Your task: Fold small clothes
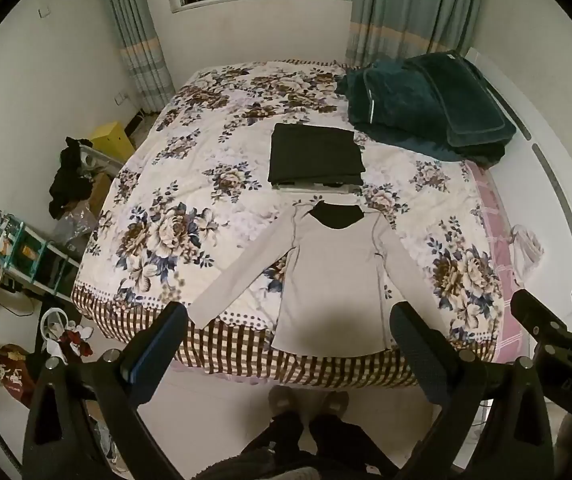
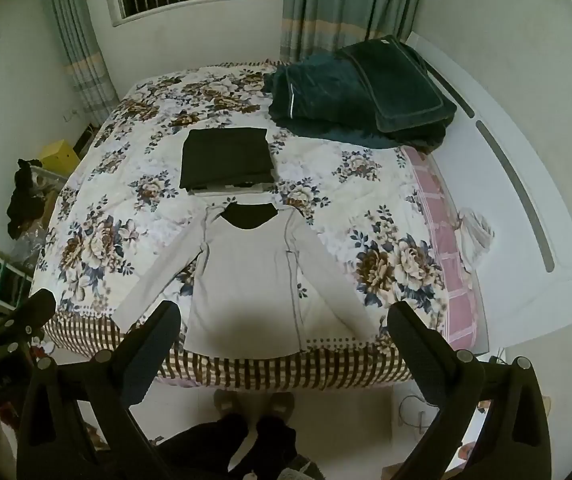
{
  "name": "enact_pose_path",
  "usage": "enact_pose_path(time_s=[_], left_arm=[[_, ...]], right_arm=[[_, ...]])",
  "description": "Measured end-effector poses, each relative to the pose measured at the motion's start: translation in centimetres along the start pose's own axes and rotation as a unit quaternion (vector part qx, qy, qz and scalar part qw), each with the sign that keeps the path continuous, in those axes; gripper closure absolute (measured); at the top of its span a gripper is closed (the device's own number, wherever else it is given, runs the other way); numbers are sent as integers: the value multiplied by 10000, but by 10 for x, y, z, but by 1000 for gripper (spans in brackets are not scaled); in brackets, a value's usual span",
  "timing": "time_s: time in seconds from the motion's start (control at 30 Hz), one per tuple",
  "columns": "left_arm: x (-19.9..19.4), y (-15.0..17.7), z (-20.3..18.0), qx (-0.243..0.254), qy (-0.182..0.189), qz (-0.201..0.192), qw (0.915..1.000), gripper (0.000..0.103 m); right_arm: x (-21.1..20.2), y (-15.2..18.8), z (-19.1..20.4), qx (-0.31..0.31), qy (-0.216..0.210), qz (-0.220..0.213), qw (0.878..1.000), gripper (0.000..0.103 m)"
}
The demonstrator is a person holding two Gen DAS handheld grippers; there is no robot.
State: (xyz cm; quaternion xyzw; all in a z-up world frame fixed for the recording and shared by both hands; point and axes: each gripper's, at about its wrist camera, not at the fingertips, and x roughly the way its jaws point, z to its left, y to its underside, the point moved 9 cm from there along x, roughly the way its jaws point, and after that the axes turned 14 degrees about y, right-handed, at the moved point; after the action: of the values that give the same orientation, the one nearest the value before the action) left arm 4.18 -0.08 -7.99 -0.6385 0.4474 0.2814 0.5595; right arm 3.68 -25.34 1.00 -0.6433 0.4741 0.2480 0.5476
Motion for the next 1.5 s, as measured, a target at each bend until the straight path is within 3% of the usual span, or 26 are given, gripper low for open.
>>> enact_pose_path(time_s=[0.4, 1.5], left_arm=[[-1, -14, -9, 40, 65, -48, 10000, 0], [-6, -12, -13, 32, 65, -119, 9999, 0]], right_arm=[[-3, -2, -3, -3, 19, -34, 10000, 0], [-10, -5, -8, 21, 9, -86, 10000, 0]])
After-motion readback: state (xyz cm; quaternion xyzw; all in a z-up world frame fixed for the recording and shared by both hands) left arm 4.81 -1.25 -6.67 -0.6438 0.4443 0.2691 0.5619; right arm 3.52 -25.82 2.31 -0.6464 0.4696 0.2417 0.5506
